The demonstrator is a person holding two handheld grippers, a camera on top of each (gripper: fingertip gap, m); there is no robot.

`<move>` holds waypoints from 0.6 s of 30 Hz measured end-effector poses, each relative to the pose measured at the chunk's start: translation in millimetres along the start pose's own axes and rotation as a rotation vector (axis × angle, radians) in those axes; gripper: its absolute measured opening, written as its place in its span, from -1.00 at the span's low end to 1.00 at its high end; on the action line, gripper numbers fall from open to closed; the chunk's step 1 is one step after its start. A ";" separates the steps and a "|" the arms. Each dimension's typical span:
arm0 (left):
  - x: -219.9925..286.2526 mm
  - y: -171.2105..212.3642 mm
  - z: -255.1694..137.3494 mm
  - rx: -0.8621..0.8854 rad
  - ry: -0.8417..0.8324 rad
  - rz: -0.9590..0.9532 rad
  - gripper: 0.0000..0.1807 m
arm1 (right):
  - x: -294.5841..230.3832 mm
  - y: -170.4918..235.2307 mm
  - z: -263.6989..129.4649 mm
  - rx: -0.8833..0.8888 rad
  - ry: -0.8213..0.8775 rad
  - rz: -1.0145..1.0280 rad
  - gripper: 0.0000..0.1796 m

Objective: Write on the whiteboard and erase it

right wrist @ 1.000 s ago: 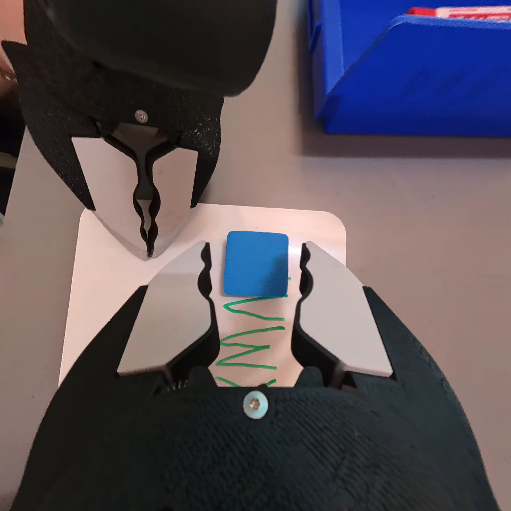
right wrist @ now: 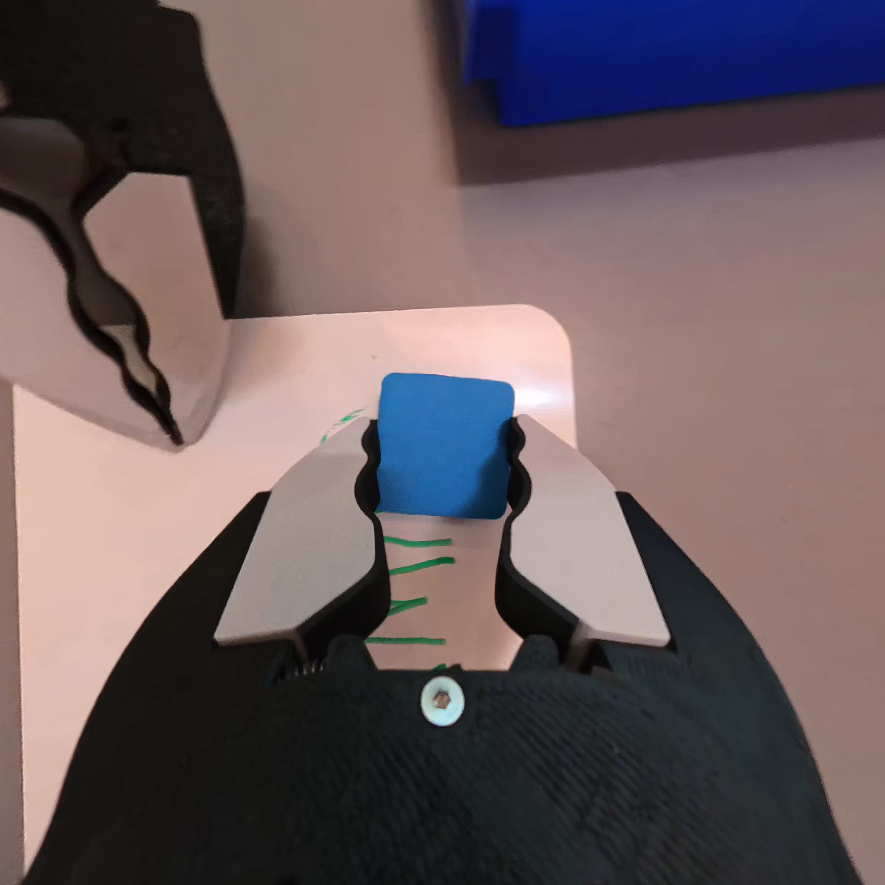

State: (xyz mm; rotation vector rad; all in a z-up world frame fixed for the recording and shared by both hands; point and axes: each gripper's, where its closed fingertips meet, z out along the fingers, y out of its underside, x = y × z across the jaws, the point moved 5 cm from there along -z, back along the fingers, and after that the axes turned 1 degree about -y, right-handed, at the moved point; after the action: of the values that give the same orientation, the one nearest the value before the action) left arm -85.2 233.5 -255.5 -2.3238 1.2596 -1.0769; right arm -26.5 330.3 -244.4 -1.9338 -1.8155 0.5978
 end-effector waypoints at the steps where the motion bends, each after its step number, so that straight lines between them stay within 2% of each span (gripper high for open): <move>1: -0.1 -0.1 0.1 0.001 0.000 -0.002 -1.00 | -11.6 -1.6 1.0 -0.002 -0.056 -0.056 -0.42; 2: -0.1 -0.2 0.1 0.002 -0.001 0.000 -1.00 | -27.0 -3.5 2.7 -0.010 -0.116 -0.134 -0.42; 4: -0.2 -0.4 0.2 0.002 -0.002 0.001 -1.00 | -31.0 -5.7 4.1 -0.057 -0.085 -0.199 -0.42; 6: -0.5 -0.8 0.3 0.003 -0.002 0.000 -1.00 | -3.4 -2.8 3.1 -0.037 -0.005 -0.079 -0.42; 8: -0.8 -1.1 0.4 0.002 -0.001 -0.007 -1.00 | 11.1 2.1 -0.2 0.042 -0.072 0.052 -0.43; 9: -1.1 -1.2 0.3 0.004 -0.002 -0.015 -1.00 | 6.5 1.4 1.4 0.058 -0.086 0.037 -0.42; 11: -1.5 -1.3 0.1 0.009 -0.005 -0.026 -1.00 | -30.3 -3.1 6.3 0.059 -0.154 -0.136 -0.42; 13: -1.5 -1.3 0.1 0.009 -0.005 -0.027 -1.00 | -38.1 -4.3 6.2 0.013 -0.077 -0.217 -0.42; 16: -2.2 -2.1 0.3 0.010 -0.004 -0.028 -1.00 | 2.3 8.3 -1.4 0.034 0.016 -0.028 -0.42; 18: -2.2 -2.3 0.5 0.010 -0.005 -0.027 -1.00 | 4.6 11.6 -3.3 0.083 -0.001 0.031 -0.42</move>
State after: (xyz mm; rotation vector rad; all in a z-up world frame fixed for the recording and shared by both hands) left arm -84.2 236.6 -255.6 -2.3408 1.2215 -1.0832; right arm -14.8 334.1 -248.4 -1.9099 -1.7367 0.6731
